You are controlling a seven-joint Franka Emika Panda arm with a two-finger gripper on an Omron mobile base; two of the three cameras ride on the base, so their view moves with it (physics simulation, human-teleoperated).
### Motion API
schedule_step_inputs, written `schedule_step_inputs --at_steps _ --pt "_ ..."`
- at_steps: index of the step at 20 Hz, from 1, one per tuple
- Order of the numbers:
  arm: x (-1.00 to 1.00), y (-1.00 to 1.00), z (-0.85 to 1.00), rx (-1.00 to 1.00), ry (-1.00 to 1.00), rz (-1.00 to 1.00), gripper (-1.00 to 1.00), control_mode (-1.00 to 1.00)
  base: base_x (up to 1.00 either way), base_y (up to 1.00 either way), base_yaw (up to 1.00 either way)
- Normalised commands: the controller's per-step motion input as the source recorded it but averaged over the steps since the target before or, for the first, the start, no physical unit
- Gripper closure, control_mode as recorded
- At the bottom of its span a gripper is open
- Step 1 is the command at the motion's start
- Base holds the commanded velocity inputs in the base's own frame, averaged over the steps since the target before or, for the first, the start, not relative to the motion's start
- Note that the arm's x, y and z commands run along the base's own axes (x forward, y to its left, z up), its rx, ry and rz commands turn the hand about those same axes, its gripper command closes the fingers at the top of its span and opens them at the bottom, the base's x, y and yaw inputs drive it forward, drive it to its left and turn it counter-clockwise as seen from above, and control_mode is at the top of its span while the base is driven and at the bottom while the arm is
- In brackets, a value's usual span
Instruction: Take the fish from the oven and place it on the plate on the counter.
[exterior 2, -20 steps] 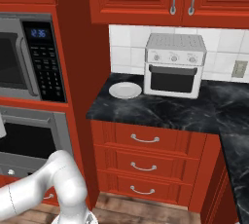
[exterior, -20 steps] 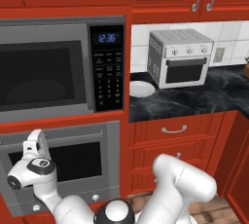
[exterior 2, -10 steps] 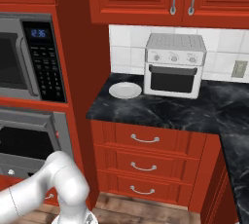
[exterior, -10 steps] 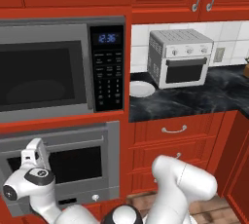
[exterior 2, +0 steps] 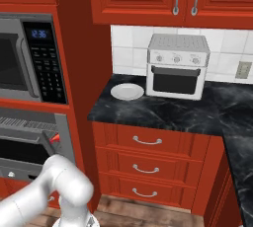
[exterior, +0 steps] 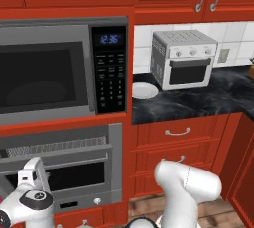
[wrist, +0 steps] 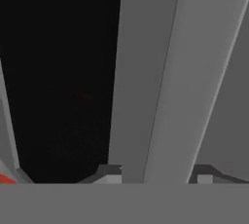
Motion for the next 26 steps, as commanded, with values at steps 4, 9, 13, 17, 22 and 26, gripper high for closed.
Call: schedule_step_inputs --at_steps 4,9,13,17,22,26 --pt "-0.97 -0.04 -0.7 0.0 0.01 0.01 1.0 -1.0 0.0 0.0 0.0" --pt "-0.96 -0.01 -0.69 0.0 0.02 0.02 1.0 -1.0 0.0 0.0 0.0" --pt "-0.93 0.0 -0.73 0.0 0.02 0.02 1.0 -1.0 0.0 0.0 0.0" --pt "-0.8 0.0 -0.69 0.0 0.03 0.03 1.0 -1.0 0.0 0.0 0.0" --pt "-0.51 0.0 -0.46 0.0 0.03 0.02 1.0 -1.0 0.0 0.0 0.0" --pt "-0.36 0.0 -0.2 0.0 0.03 0.01 1.0 -1.0 0.0 0.0 0.0"
